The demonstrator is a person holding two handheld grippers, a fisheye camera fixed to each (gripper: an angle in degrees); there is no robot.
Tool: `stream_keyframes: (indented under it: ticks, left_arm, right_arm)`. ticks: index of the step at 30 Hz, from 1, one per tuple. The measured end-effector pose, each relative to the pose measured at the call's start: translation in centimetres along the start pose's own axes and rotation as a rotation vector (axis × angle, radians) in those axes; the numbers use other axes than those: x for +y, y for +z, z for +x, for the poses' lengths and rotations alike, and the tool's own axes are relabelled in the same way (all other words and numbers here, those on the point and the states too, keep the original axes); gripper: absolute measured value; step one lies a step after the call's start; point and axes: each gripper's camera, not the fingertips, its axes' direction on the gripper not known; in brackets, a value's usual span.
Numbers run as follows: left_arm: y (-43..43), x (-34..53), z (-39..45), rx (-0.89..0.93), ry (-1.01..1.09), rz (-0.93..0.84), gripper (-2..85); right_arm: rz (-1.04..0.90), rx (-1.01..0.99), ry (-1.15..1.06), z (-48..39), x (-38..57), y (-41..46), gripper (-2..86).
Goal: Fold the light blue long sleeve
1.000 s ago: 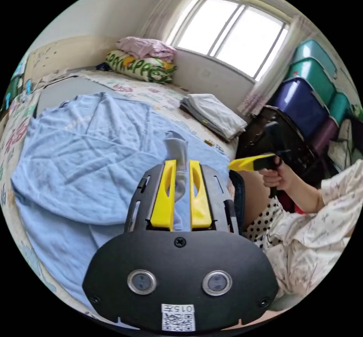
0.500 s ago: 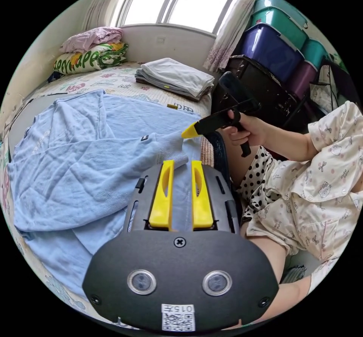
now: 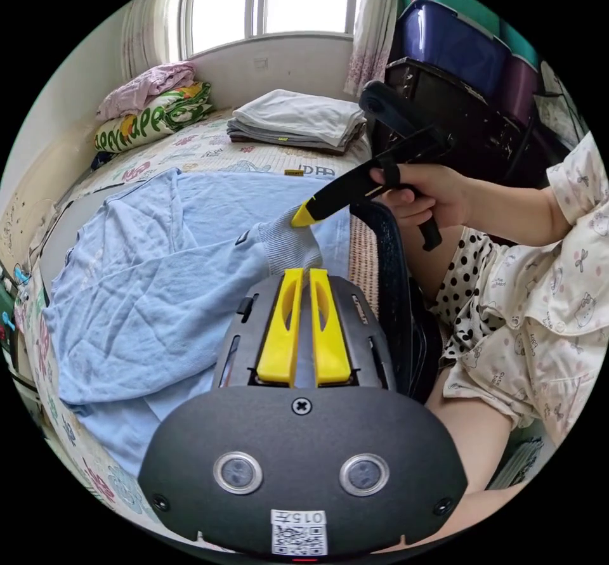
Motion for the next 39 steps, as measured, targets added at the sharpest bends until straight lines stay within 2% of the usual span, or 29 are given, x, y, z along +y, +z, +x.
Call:
stream_keyframes:
  ticks: [3,6,13,16,21,24,28,33,39]
  left_arm:
    - [-1.4,0.1,0.2,0.007,0.001,0.023,0.8]
    - [-0.7,0.0,0.2,0.026,-0.005,-0.031,0.8]
    - [-1.4,-0.3,0.6,0.027,0.01,-0.057,2.9]
    - [-3.0,-0.5,0.6,0.028,0.015,-0.045,5.5]
    - [-5.7,0.2,-0.6,-0.011,-0.027,-0.024,8.2]
    - [-5.6,0.2,-1.0,-0.07,-0.035,-0.061,8.7]
    - [-3.9,-0.4,-0.9,-0.053,-0.012,-0.125,8.6]
    - [-3.6,-1.0,-1.8,-0.008,-0.028,-0.131,7.9]
    - [-3.7,-2.4,-0.9,-0.02,0.009,-0.144,6.0]
  right_arm:
    - [-0.046,0.079,-0.029,-0.1,0.2,1.6,1.9]
    - [-0.101,0.109,-0.037,0.7,0.5,3.6,3.6]
    - [0.005,0.16,-0.046,3.4,2.3,3.1,8.4]
    - [-0.032,0.114,-0.087,4.2,2.3,4.5,8.5]
    - [-0.113,0.138,-0.168,4.6,0.9,8.7,8.7]
    - [-0.154,0.12,-0.166,5.5,0.0,11.7,8.8]
    - [-0.224,0.172,-0.163,6.9,0.3,16.2,8.7]
    - [-0.228,0.189,-0.191,8.3,2.4,19.1,6.5]
    - [-0.183,0.326,-0.285,8.7,5.8,22.2,3.0]
